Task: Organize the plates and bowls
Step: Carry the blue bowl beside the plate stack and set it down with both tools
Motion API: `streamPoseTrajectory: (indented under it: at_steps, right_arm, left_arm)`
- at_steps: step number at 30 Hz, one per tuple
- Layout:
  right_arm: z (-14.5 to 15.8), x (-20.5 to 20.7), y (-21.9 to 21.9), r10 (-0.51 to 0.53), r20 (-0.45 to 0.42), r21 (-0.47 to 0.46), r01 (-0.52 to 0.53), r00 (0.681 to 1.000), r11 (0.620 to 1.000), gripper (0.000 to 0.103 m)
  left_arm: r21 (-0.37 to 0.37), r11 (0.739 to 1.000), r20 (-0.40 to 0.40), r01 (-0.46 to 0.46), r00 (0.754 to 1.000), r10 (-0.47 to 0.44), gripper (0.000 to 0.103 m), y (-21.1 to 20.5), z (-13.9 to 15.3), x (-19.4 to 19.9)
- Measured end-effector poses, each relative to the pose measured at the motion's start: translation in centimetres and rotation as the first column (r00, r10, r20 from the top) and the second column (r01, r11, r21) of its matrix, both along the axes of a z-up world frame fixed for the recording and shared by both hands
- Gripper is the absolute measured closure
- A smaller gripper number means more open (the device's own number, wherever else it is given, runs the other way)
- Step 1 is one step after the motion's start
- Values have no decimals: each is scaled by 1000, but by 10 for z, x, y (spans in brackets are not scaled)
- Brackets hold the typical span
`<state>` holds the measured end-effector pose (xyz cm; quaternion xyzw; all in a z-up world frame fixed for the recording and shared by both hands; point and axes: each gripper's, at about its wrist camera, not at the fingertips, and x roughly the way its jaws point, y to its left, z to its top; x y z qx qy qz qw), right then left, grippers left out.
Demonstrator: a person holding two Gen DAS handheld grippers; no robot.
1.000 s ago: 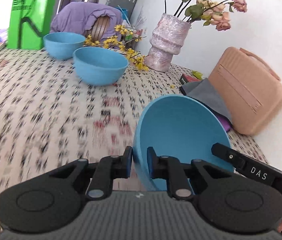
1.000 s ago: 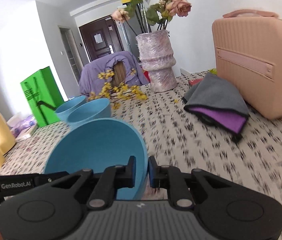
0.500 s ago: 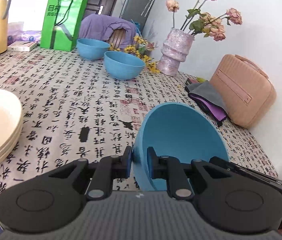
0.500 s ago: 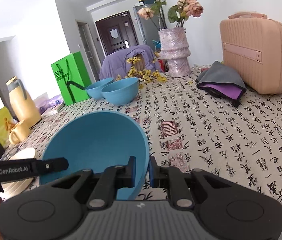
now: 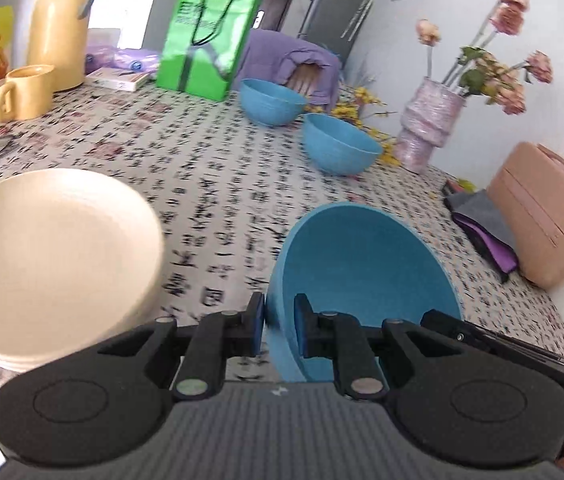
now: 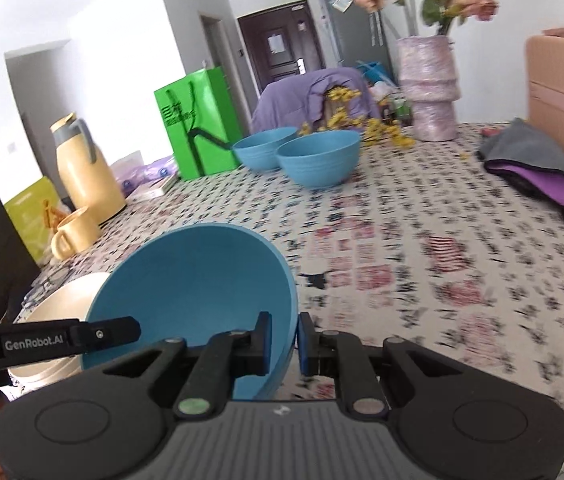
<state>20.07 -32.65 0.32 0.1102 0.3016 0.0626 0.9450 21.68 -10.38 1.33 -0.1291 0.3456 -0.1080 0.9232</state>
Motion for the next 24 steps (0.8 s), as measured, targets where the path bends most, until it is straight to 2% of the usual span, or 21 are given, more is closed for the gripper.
streamPoseTrajectory:
  at_steps: [8, 13, 15, 19, 20, 24]
  right_arm:
    - [-8, 28, 24, 34, -42, -4, -34, 999, 999, 87]
    - [-10, 35, 26, 38, -55, -8, -39, 998, 999, 86]
    - [-10, 36, 26, 40, -53, -10, -40, 998, 999, 85]
    - [-9, 36, 21, 30, -43, -1, -30, 999, 1000, 84]
    - [-8, 34, 18, 24, -38, -2, -24, 999, 1000, 83]
    - [-1, 23, 13, 12, 7, -9, -12, 1000, 1000, 82]
  left_arm:
    - [-24, 999, -65, -21, 998, 19, 87, 25, -16, 24]
    - [-35, 999, -79, -9, 997, 7, 85, 30, -20, 31]
    - [-43, 999, -79, -6, 997, 3, 80, 32, -20, 33]
    - [2, 1000, -28, -18, 999, 18, 70, 33, -12, 26]
    - [11, 1000, -14, -19, 1000, 19, 64, 33, -10, 24]
    - [52, 999, 64, -11, 998, 8, 61, 33, 4, 14]
